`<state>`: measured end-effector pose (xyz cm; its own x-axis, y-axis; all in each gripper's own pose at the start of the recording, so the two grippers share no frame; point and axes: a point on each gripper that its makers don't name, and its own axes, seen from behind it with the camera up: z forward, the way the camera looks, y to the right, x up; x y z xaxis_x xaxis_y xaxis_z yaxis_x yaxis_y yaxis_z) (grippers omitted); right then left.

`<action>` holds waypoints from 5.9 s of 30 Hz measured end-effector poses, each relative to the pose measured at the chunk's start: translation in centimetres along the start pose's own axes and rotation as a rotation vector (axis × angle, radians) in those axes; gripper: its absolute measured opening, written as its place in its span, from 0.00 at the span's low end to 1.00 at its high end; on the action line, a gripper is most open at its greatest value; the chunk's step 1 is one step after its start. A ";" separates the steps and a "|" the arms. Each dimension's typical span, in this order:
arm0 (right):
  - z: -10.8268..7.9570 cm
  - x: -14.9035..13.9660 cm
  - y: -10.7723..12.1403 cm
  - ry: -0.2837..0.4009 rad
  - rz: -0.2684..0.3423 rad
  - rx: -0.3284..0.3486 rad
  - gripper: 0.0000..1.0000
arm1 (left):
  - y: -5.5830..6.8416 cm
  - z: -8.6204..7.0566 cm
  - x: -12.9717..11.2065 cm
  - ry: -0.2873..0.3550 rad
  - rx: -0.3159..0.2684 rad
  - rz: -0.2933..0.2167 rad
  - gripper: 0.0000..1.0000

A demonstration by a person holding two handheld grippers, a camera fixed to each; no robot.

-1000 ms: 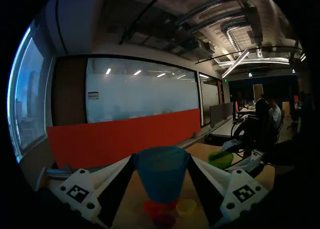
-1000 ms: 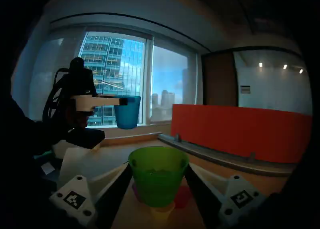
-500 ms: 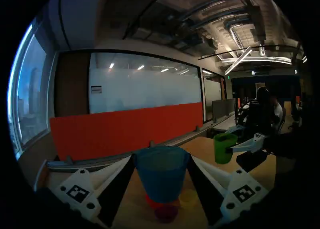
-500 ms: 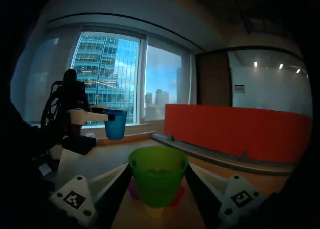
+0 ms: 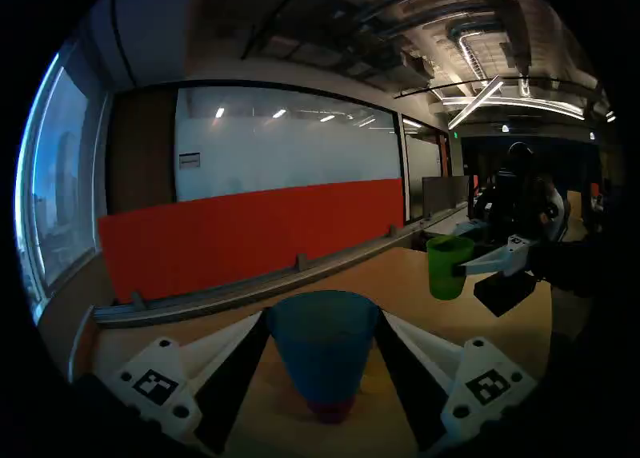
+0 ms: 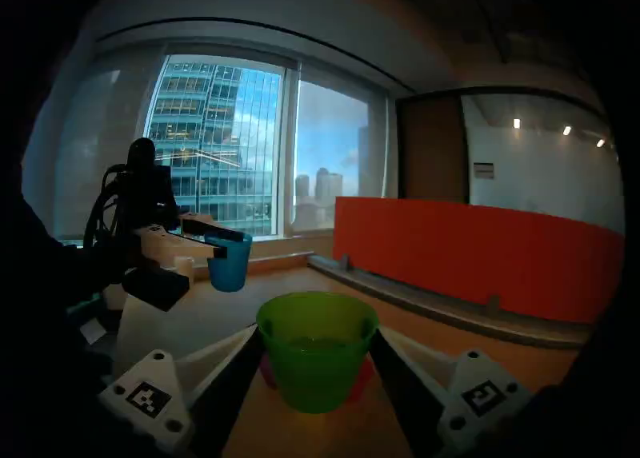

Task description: Pour water

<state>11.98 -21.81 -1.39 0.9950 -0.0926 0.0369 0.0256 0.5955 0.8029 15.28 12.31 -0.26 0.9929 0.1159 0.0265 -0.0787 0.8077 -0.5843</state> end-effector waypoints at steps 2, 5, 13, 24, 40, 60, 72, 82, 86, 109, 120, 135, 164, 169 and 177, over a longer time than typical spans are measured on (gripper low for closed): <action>0.0 -0.3 0.1 -0.010 -0.002 0.001 0.90 | 0.0 0.0 -0.8 -0.017 -0.001 -0.002 0.90; -0.2 -0.6 0.1 -0.023 -0.005 0.004 0.90 | 0.0 -0.1 -2.0 -0.045 -0.001 -0.003 0.90; -0.6 -1.8 0.1 -0.066 -0.015 0.017 0.90 | 0.4 -0.2 -5.6 -0.125 -0.008 0.010 0.90; -1.0 -4.2 0.6 -0.126 -0.002 0.021 0.90 | 1.1 -0.2 -9.4 -0.220 -0.024 0.036 0.90; -1.0 -8.3 1.1 -0.245 -0.002 0.040 0.90 | 1.6 -0.1 -14.6 -0.350 -0.050 0.047 0.90; -0.5 -12.4 1.2 -0.352 -0.005 0.056 0.90 | 2.2 -0.1 -20.7 -0.481 -0.099 0.043 0.90; -0.6 -13.2 0.5 -0.371 -0.015 0.058 0.90 | 3.0 0.3 -22.8 -0.511 -0.115 0.044 0.90; -0.8 -13.3 0.4 -0.378 -0.018 0.054 0.90 | 2.8 0.2 -23.5 -0.517 -0.112 0.037 0.90; -0.7 -13.6 0.3 -0.380 -0.017 0.054 0.90 | 2.6 -0.1 -24.1 -0.534 -0.110 0.037 0.94; -0.2 -20.0 -1.2 -0.456 0.017 0.063 0.90 | 2.3 -2.3 -25.2 -0.564 -0.092 0.024 0.98; -0.2 -22.4 -1.8 -0.480 0.040 0.066 0.90 | 2.4 -2.8 -25.1 -0.562 -0.088 0.021 0.98; -0.6 -22.8 -2.4 -0.483 0.027 0.063 0.91 | 2.5 -3.4 -25.1 -0.560 -0.080 0.027 0.98; -6.1 -22.4 -1.0 -0.479 0.042 -0.065 1.00 | 1.0 -6.2 -24.3 -0.519 0.015 -0.021 0.98; -7.4 -22.0 -0.7 -0.464 0.047 -0.097 1.00 | 0.5 -7.0 -23.9 -0.498 0.051 -0.038 0.98; -9.1 -20.8 -0.2 -0.422 0.056 -0.154 1.00 | -0.6 -8.5 -23.4 -0.473 0.103 -0.058 0.98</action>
<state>-7.89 -12.72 -7.78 0.8697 -0.3550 0.3429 0.0186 0.7179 0.6959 -7.18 4.17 -7.43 0.8482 0.3001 0.4364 -0.0565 0.8706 -0.4887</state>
